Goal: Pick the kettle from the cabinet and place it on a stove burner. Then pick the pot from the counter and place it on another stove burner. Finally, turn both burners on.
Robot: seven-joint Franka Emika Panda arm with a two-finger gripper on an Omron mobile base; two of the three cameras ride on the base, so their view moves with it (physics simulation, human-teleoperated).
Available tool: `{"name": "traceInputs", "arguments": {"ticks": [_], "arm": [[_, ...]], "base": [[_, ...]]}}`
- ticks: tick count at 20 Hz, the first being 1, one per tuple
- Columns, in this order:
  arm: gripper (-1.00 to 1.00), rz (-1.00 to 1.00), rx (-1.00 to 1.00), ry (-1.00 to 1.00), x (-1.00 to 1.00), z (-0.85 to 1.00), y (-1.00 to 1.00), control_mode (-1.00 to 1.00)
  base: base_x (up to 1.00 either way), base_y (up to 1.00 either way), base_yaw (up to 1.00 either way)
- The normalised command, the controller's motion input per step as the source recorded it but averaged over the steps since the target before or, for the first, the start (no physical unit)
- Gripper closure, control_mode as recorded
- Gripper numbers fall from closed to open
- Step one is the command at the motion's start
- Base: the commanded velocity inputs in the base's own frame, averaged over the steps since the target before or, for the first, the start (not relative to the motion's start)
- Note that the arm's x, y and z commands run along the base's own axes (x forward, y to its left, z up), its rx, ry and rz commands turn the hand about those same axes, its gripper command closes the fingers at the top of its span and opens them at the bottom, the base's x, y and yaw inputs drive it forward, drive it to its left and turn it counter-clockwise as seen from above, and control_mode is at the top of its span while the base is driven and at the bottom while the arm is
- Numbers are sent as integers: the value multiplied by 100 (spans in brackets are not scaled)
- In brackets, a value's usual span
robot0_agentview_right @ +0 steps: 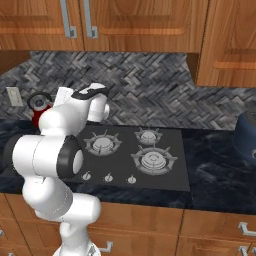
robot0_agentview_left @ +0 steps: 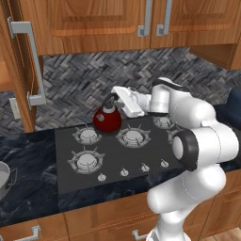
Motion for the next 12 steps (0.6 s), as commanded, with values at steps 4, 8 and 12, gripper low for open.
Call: {"name": "traceInputs", "arguments": {"ticks": [4,8,12], "arm": [[100,-2,0,0,16,-14,0,-100],[100,-2,0,0,15,-14,1,-100],[100,-1,0,0,16,-17,4,-100]], "base": [[0,0,0],[0,0,0],[0,0,0]]}}
